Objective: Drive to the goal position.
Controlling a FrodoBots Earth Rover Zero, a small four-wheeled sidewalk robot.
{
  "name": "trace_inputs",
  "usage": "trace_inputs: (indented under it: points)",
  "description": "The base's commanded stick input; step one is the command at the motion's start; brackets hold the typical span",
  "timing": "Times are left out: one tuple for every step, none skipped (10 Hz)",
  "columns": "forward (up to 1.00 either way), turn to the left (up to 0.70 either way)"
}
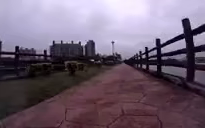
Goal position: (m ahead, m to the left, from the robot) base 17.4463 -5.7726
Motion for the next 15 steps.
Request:
trace_inputs:
  points:
    - [0.0, 0.0]
    - [0.0, 0.0]
    - [0.0, 0.0]
    - [0.0, 0.0]
    - [0.0, 0.0]
    - [0.75, 0.0]
    - [1.0, 0.0]
    - [1.0, 0.0]
    - [1.0, 0.0]
    - [1.0, 0.0]
    - [1.0, 0.0]
    - [1.0, 0.0]
    - [1.0, -0.08]
    - [1.0, -0.34]
    - [1.0, -0.4]
